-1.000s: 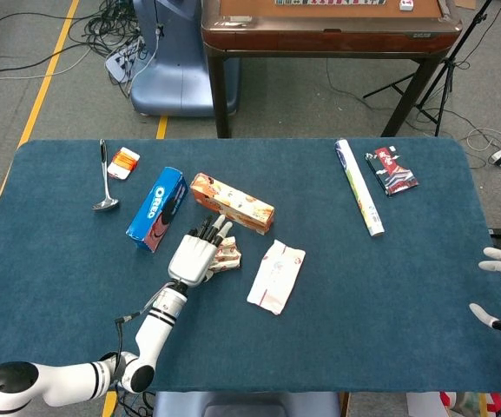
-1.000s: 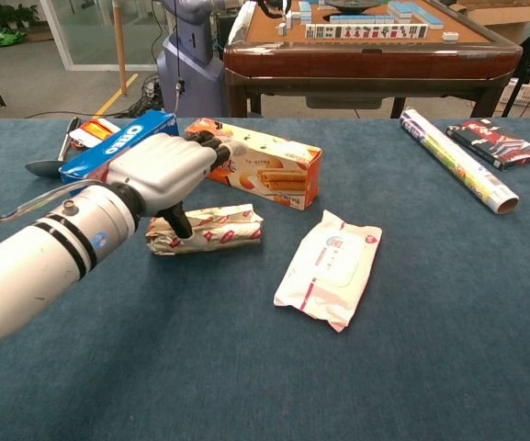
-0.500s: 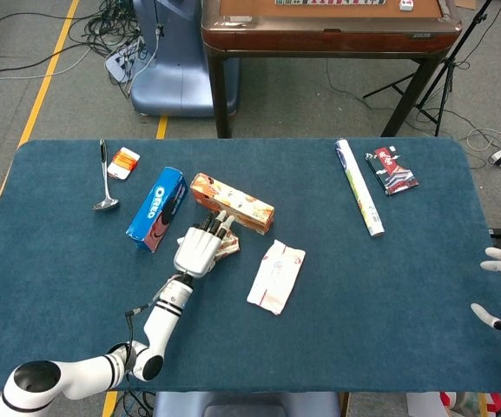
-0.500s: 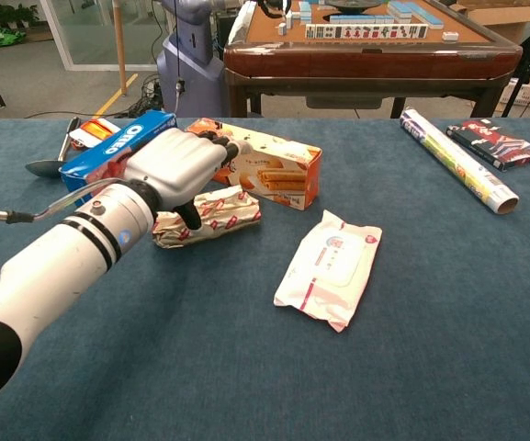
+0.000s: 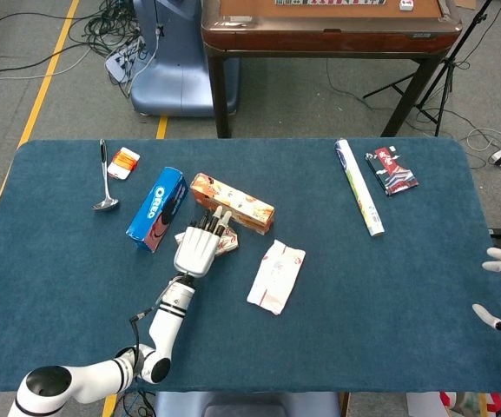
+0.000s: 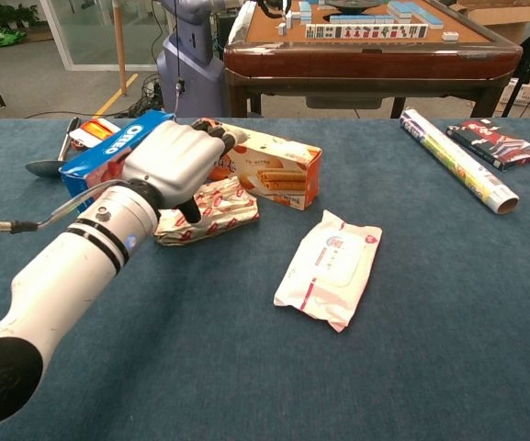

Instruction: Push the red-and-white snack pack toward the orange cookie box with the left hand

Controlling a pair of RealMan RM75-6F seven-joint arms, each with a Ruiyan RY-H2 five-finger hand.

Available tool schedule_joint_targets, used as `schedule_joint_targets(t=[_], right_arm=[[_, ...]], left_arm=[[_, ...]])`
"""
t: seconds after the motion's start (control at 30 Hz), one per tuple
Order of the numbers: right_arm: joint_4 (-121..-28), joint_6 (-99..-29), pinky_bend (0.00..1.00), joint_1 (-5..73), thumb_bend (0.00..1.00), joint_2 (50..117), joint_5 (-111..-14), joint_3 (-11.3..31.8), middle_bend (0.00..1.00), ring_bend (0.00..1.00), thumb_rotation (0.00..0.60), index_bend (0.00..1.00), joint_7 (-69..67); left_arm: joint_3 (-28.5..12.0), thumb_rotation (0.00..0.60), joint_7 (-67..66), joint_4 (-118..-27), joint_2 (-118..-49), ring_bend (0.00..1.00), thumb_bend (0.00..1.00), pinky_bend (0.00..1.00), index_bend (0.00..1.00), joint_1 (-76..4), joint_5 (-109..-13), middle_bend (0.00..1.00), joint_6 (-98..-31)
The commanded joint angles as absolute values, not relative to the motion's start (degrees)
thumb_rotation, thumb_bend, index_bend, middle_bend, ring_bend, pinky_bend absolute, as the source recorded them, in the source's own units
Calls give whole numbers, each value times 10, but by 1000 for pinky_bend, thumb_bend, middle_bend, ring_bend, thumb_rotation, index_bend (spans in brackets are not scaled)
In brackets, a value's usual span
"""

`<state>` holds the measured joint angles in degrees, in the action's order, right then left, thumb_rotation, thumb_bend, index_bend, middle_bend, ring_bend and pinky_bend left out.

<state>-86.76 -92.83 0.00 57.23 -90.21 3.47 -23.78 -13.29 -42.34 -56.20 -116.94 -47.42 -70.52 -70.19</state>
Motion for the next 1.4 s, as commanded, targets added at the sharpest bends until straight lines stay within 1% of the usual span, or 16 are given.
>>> schedule_joint_targets(t=[0.03, 0.13, 0.27, 0.33, 0.47, 0.57, 0.67, 0.73, 0.77, 0.87, 1.03, 1.3, 1.4], right_arm=[[-868, -928, 311, 0, 76, 573, -904, 34, 253, 230, 600, 348, -236], [-870, -930, 311, 0, 77, 573, -908, 32, 253, 230, 600, 348, -232], [-872, -931, 311, -1, 76, 575, -910, 31, 258, 230, 600, 348, -223], [-874, -928, 311, 0, 76, 576, -908, 31, 260, 230, 600, 348, -215], [-879, -919, 311, 3, 76, 579, -905, 31, 259, 230, 600, 348, -197], [-883, -912, 311, 5, 76, 582, -902, 30, 262, 230, 600, 348, -180], [-887, -906, 311, 6, 76, 582, -897, 29, 265, 230, 600, 348, -161], [-891, -902, 311, 6, 77, 582, -891, 30, 265, 230, 600, 348, -145], [-894, -899, 311, 6, 77, 582, -888, 31, 266, 230, 600, 348, -138], [-903, -889, 311, 7, 76, 579, -880, 30, 266, 230, 600, 356, -126], [-911, -878, 311, 10, 77, 576, -874, 29, 267, 230, 600, 359, -113], [-910, -868, 311, 12, 76, 577, -858, 35, 267, 230, 600, 359, -114], [-908, -854, 311, 16, 76, 576, -850, 35, 267, 231, 600, 359, -118]], left_arm=[[-102, 600, -460, -665, -1119, 139, 0, 536, 94, -434, -722, 148, -740], [-73, 600, -521, -787, -1050, 140, 0, 536, 70, -396, -714, 148, -762], [-33, 600, -546, -903, -962, 148, 0, 536, 64, -347, -722, 146, -801], [-11, 600, -540, -948, -918, 151, 0, 536, 68, -319, -731, 121, -824], [25, 600, -511, -998, -845, 152, 0, 536, 66, -271, -763, 62, -873], [46, 600, -474, -1014, -797, 146, 0, 522, 66, -235, -789, 51, -909], [70, 600, -429, -1034, -745, 121, 0, 466, 65, -204, -791, 45, -917], [82, 600, -394, -1047, -711, 91, 0, 399, 56, -186, -788, 32, -918], [85, 600, -382, -1049, -701, 85, 0, 382, 53, -179, -789, 30, -921], [92, 600, -352, -1044, -682, 81, 0, 357, 54, -152, -805, 30, -943], [91, 600, -300, -1009, -681, 81, 0, 348, 71, -117, -826, 30, -966], [76, 600, -296, -990, -683, 82, 0, 347, 85, -107, -823, 44, -933], [69, 600, -299, -985, -690, 82, 0, 347, 94, -107, -824, 55, -919]])
